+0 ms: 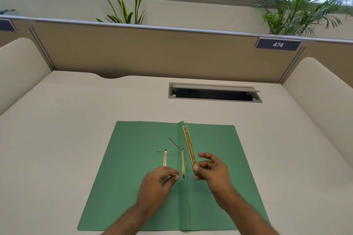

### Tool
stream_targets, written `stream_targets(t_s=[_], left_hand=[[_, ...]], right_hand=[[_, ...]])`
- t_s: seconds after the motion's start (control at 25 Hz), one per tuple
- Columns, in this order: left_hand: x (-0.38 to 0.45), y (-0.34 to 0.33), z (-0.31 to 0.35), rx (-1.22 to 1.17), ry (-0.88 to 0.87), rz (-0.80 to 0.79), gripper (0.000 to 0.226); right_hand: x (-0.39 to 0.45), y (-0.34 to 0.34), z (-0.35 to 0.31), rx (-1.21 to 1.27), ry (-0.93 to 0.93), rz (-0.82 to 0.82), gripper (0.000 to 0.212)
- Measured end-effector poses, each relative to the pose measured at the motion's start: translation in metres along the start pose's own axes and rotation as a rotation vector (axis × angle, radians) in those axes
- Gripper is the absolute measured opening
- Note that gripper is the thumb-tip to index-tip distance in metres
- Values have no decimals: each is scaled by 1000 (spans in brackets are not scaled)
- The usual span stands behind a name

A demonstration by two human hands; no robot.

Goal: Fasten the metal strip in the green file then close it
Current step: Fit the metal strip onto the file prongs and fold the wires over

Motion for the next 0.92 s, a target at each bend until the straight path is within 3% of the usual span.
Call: stream_targets(t_s=[0.2,0.68,0.92], left_hand=[[13,-10,10,-65,22,32,14],[19,-21,18,3,28,15,8],[18,-21,16,-9,48,-8,16]], right_hand=[[-9,-29,-9,286,-82,-196,24],[-15,-29,-4,201,-87,-202,20],[-16,-24,0,111,-84,-145,18]])
Point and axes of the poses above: each hand's wrist, its own x-axis towards the middle knuckle, its own y-axis out of the back of the hand, z = x × y, the point moved 10 cm from there along x, towards the middle knuckle, and after that the axes turned 9 degrees about -x, right-handed, at the moved point
